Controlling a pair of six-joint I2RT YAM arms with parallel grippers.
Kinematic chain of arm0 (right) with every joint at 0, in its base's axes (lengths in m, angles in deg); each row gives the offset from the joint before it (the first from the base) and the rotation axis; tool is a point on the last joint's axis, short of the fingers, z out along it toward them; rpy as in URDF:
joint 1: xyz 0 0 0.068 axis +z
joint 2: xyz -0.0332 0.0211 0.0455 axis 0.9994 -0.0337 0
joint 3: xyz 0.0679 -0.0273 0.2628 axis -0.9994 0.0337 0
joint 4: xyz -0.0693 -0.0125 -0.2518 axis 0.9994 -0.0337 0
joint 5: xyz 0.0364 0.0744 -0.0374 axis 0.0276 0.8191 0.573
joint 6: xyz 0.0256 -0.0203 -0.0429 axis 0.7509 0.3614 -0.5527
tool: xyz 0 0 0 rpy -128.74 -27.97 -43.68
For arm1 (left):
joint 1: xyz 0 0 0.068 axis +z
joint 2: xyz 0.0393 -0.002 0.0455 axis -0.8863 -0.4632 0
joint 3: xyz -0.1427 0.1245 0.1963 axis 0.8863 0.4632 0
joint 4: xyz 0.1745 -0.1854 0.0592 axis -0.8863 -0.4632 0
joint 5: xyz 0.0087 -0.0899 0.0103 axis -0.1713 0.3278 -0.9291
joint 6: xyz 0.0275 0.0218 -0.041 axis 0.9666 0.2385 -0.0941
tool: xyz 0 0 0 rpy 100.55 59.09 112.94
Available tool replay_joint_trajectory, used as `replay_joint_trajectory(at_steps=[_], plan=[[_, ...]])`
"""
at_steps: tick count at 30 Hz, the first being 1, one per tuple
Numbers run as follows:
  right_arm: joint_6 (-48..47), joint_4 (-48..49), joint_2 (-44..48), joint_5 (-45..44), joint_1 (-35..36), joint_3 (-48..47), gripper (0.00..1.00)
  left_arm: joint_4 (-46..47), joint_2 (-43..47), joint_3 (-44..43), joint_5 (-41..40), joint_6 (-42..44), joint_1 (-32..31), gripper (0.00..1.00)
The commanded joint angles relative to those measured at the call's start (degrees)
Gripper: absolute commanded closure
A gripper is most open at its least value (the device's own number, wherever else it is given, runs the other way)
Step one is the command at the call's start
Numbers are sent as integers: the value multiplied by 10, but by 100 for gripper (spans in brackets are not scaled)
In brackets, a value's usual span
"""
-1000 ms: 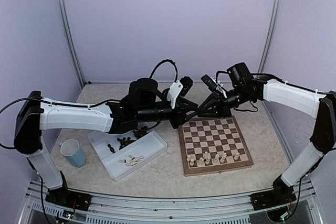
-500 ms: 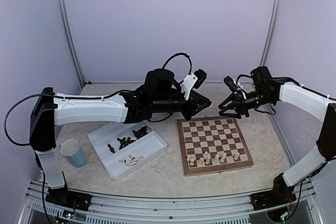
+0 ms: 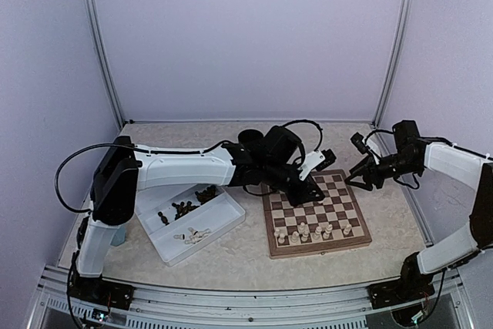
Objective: Set up the chess pieces on the board
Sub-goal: Place the pawn on b2.
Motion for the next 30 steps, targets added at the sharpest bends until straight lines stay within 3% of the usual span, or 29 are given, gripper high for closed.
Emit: replay_joint_trajectory(at_steps=[1,13,19,27,30], plan=[[31,54,27,-7,-4,17,45,-89,-34,-41,25,29,-11,90],[33,67,28,-8,-4,23,44,-167,-102,-112,14,40,-16,90],[32,67,20,-5,-3,22,44,-155,-95,-106,-23,36,-19,90],[32,67,15,-1,-4,24,43,-56,43,49,-48,-5,-4,90],[31,66,12,3,-4,23,44,-72,72,88,-45,-14,5,90]])
